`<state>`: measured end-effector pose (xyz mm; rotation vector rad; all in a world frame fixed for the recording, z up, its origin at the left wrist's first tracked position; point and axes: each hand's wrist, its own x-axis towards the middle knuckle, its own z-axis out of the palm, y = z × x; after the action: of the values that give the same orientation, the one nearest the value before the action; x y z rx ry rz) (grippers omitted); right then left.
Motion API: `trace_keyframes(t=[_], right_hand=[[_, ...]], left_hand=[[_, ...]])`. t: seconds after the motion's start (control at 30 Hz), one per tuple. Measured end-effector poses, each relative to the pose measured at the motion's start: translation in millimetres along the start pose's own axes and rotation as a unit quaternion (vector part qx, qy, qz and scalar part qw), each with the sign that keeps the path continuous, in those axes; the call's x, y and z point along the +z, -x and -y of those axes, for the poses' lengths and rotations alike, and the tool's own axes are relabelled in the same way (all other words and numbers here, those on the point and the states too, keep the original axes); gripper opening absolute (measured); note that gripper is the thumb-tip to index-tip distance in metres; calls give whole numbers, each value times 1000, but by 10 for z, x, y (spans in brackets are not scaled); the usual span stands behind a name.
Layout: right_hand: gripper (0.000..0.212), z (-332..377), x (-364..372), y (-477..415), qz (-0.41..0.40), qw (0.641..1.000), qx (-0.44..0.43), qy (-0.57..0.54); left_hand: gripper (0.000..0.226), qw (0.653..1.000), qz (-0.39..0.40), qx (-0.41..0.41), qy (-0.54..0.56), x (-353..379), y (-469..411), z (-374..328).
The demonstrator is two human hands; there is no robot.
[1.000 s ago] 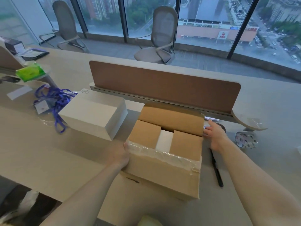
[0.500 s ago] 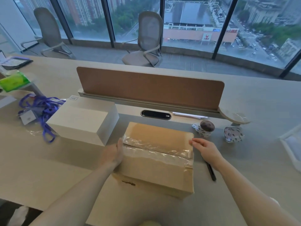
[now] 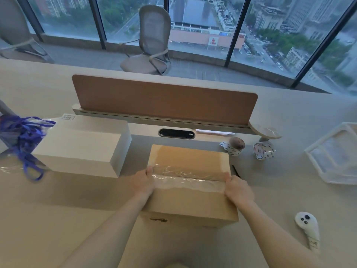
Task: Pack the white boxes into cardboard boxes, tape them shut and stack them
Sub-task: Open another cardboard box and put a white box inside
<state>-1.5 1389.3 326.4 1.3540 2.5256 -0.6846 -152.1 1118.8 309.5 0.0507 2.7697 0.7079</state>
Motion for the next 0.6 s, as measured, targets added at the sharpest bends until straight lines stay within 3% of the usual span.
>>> trace_keyframes(t=[0.23,0.4,0.6], right_hand=[[49,-5,61,-11,-46,999,-6,-4],[73,113,176,33,-21,994,90,-50],[65,24,229,-94,-19,993,47,-110]], left_hand=[[57,1000,-7,14,11,53,-50,43],[54,998,-16,12,64,37,-6,49],[47,991,-10,-34,126,37,-38,81]])
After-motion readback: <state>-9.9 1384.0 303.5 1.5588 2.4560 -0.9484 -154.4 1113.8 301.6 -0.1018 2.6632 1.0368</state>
